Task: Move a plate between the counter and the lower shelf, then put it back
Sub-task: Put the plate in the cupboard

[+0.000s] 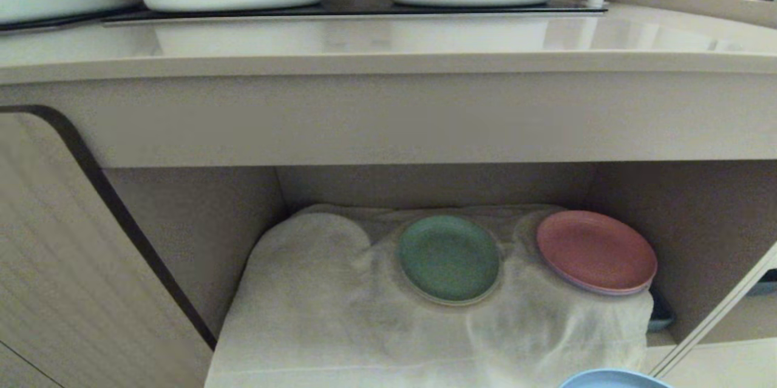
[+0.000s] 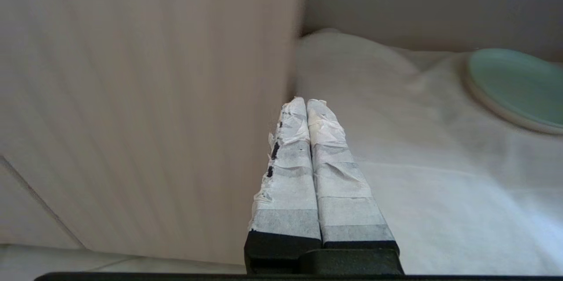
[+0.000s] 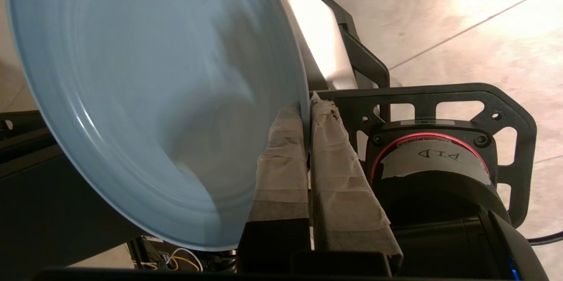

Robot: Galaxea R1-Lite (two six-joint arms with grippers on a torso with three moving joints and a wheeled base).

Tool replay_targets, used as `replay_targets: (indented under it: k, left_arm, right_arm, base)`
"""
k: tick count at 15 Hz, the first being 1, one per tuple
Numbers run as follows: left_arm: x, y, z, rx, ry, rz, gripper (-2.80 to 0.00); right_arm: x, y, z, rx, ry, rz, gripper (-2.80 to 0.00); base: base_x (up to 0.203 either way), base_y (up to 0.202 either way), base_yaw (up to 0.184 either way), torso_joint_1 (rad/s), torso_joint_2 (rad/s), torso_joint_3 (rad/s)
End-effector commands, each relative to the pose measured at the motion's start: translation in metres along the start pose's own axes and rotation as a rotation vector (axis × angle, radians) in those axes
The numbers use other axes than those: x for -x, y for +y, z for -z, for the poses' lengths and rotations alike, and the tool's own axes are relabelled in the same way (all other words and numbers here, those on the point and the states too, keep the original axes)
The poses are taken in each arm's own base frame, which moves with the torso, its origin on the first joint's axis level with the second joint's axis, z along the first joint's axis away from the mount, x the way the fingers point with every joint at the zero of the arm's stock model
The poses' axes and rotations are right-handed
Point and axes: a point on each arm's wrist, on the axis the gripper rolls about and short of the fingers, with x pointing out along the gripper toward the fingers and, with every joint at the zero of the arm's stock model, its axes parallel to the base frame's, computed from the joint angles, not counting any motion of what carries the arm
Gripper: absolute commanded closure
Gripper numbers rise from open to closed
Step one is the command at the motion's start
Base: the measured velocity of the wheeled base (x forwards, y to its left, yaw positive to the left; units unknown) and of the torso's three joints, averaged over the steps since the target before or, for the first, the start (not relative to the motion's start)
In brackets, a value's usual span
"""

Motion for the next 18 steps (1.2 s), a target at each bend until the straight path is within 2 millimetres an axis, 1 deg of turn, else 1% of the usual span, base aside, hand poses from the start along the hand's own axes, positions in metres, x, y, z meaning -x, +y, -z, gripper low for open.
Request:
replay_targets:
  k: [1,18]
  left_arm:
    - [0.0,0.0,0.0002,0.001,0.0,-0.001,0.0]
    - [0.0,0.0,0.0002,0.001,0.0,-0.001,0.0]
  right_arm:
    - [0.0001,0.0,0.0001,-0.002,0.005,0.001,0.0]
    - [0.0003,-0.0002,0.0005,-0.002,0.006,0.001,0.0]
  base:
    - [0.0,0.192,-0.002,0.004,0.0,0.006]
    - [0.0,0.195,-0.001,0.003,0.0,0.003]
